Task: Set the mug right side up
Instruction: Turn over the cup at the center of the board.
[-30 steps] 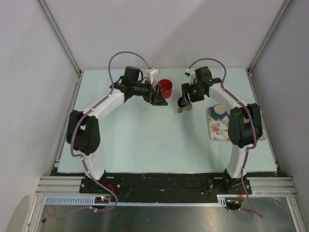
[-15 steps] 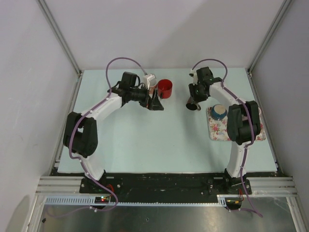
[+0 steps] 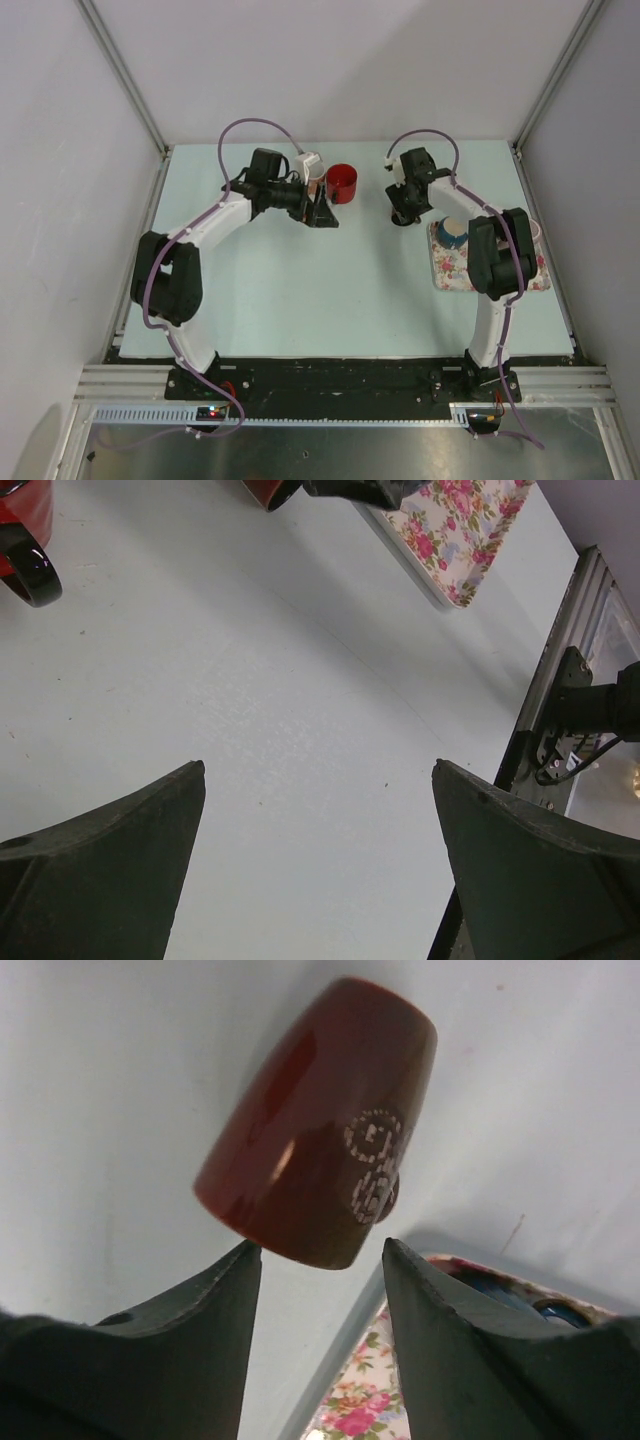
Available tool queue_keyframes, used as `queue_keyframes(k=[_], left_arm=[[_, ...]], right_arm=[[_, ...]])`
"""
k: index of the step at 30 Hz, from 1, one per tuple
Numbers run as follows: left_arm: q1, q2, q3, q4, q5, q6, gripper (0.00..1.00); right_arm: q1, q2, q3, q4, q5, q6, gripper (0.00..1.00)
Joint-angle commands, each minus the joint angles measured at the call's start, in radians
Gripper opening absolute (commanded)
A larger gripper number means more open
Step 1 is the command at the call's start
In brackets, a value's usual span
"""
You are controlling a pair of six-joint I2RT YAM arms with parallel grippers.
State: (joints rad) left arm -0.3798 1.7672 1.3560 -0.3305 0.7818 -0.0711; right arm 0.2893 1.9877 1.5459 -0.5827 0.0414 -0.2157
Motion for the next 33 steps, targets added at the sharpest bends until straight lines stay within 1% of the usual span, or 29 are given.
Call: queue_keyframes(k=[1, 9, 14, 17, 18, 20, 22, 24, 25, 26, 28, 30, 33], left_arm=[[0.013, -0.028, 0.008, 0.023, 0.028, 0.004, 0.98], [0.019, -0.037, -0.019, 0.023, 0.039, 0.007, 0.98], [0.023, -0.045, -0.035, 0.022, 0.041, 0.015, 0.98], [0.028, -0.045, -0.04, 0.022, 0.044, 0.016, 0.98], [0.028, -0.045, -0.041, 0.023, 0.045, 0.015, 0.98], [0.03, -0.047, -0.045, 0.022, 0.048, 0.015, 0.98], [0.032, -0.047, -0.051, 0.022, 0.049, 0.017, 0.98], [0.034, -0.049, -0.055, 0.023, 0.049, 0.017, 0.98], [0.037, -0.05, -0.056, 0.024, 0.049, 0.017, 0.98], [0.039, -0.05, -0.057, 0.024, 0.05, 0.017, 0.98], [0.043, -0.052, -0.059, 0.023, 0.054, 0.017, 0.98], [0.048, -0.056, -0.065, 0.024, 0.057, 0.017, 0.98], [0.054, -0.067, -0.076, 0.023, 0.062, 0.019, 0.98]], right_arm=[[0.029, -0.048, -0.054, 0.072, 0.148, -0.134, 0.58], [0.06, -0.036, -0.125, 0.222, 0.275, -0.273, 0.59], [0.069, -0.039, -0.159, 0.331, 0.28, -0.329, 0.58], [0.07, -0.02, -0.162, 0.376, 0.267, -0.353, 0.55], [0.07, -0.014, -0.162, 0.386, 0.265, -0.358, 0.53], [0.068, -0.005, -0.162, 0.4, 0.249, -0.364, 0.45], [0.07, 0.003, -0.163, 0.409, 0.234, -0.365, 0.33], [0.072, 0.001, -0.162, 0.416, 0.221, -0.358, 0.18], [0.073, -0.004, -0.162, 0.42, 0.215, -0.354, 0.09], [0.075, -0.009, -0.162, 0.421, 0.212, -0.352, 0.05], [0.077, -0.024, -0.143, 0.393, 0.197, -0.342, 0.01], [0.075, -0.034, -0.065, 0.281, 0.158, -0.294, 0.0], [0.057, -0.02, 0.132, -0.026, 0.058, -0.191, 0.0]])
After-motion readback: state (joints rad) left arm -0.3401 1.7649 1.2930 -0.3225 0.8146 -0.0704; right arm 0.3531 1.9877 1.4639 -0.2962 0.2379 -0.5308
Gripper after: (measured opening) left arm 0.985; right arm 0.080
